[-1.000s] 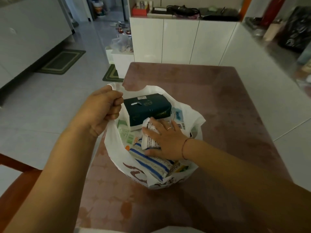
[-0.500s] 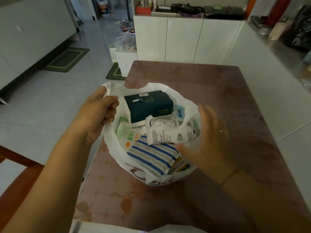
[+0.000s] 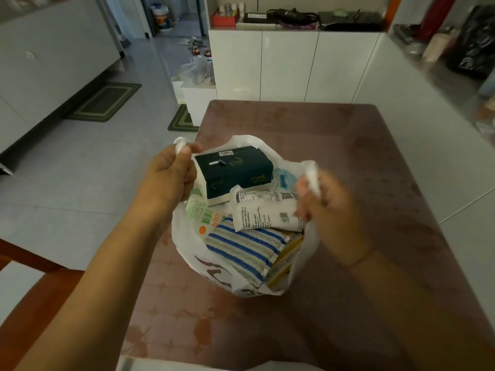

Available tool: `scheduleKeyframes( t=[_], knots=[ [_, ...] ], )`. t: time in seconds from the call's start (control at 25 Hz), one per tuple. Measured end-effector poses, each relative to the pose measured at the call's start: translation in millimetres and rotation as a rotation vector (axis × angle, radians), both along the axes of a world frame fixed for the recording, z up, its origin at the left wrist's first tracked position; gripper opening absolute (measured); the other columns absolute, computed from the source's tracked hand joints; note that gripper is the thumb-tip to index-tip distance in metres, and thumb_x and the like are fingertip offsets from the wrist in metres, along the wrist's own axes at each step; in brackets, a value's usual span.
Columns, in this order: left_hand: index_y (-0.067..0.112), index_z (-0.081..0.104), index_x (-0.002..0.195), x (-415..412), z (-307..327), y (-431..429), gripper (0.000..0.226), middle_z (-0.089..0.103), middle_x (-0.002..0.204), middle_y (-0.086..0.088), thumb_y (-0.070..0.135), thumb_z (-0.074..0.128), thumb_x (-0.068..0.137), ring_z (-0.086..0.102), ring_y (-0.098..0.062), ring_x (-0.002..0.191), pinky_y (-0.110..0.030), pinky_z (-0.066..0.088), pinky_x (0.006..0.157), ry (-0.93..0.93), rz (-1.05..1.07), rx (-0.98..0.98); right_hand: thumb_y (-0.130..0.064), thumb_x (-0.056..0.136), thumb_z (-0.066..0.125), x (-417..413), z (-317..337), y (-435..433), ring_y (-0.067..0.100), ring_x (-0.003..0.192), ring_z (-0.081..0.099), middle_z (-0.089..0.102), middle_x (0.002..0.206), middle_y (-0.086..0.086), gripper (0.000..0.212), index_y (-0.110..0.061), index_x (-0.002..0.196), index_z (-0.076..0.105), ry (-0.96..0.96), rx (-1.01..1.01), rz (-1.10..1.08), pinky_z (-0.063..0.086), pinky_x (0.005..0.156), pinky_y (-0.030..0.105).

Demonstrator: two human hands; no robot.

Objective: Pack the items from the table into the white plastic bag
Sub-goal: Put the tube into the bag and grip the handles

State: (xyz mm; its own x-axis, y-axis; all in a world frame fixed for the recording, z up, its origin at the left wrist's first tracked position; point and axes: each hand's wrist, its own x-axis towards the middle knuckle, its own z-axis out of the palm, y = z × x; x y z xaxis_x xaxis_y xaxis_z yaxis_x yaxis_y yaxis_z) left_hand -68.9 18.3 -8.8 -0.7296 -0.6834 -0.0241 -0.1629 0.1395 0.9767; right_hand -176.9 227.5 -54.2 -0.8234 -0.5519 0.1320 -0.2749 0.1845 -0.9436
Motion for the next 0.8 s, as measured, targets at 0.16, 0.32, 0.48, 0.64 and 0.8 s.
scheduleKeyframes(
  t=[0.16, 0.32, 0.48, 0.64, 0.8],
  knots=[
    [0.012, 0.060, 0.112, -26, 31, 2, 0.033, 0.037, 0.051, 0.009, 0.027, 0.033, 0.101, 0.029, -0.006, 0.045, -0.022, 0.026, 0.047, 0.077, -0.074, 0.040, -0.014, 0.094, 0.046, -49, 55, 5, 0.004, 0.038, 0.031, 0.043, 0.041, -0.010, 0.023, -0.017, 0.075, 0.059, -0.049, -0.239, -0.153, 0.029, 0.037, 0.017],
    [0.013, 0.060, 0.113, -61, 63, 16, 0.032, 0.036, 0.049, 0.009, 0.024, 0.032, 0.101, 0.030, -0.006, 0.042, -0.019, 0.027, 0.041, 0.184, -0.226, 0.038, -0.017, 0.096, 0.045, -78, 91, 30, 0.003, 0.037, 0.032, 0.047, 0.040, -0.010, 0.024, -0.017, 0.077, 0.060, 0.035, -0.269, -0.231, 0.026, 0.036, 0.016],
    [0.007, 0.059, 0.110, -101, 64, 51, 0.030, 0.038, 0.041, 0.011, 0.019, 0.033, 0.101, 0.030, -0.004, 0.036, -0.018, 0.027, 0.037, 0.222, -0.342, 0.173, -0.017, 0.095, 0.047, -100, 102, 79, 0.003, 0.035, 0.032, 0.048, 0.038, -0.009, 0.025, -0.019, 0.074, 0.060, 0.084, -0.223, -0.326, 0.026, 0.035, 0.014],
    [0.007, 0.059, 0.100, -132, 35, 84, 0.026, 0.038, 0.040, 0.012, 0.019, 0.036, 0.101, 0.029, -0.004, 0.035, -0.017, 0.026, 0.035, 0.155, -0.356, 0.235, -0.015, 0.095, 0.046, -110, 71, 115, 0.003, 0.036, 0.032, 0.048, 0.038, -0.008, 0.027, -0.019, 0.072, 0.060, 0.061, -0.149, -0.425, 0.026, 0.036, 0.016],
    [0.010, 0.055, 0.115, -158, 9, 102, 0.025, 0.038, 0.050, 0.005, 0.016, 0.035, 0.101, 0.031, -0.004, 0.039, -0.017, 0.028, 0.038, 0.124, -0.376, 0.278, -0.012, 0.095, 0.045, -116, 40, 142, 0.001, 0.044, 0.042, 0.052, 0.060, -0.003, 0.022, -0.026, 0.090, 0.060, 0.081, -0.060, -0.464, 0.035, 0.044, 0.015]
  ],
)
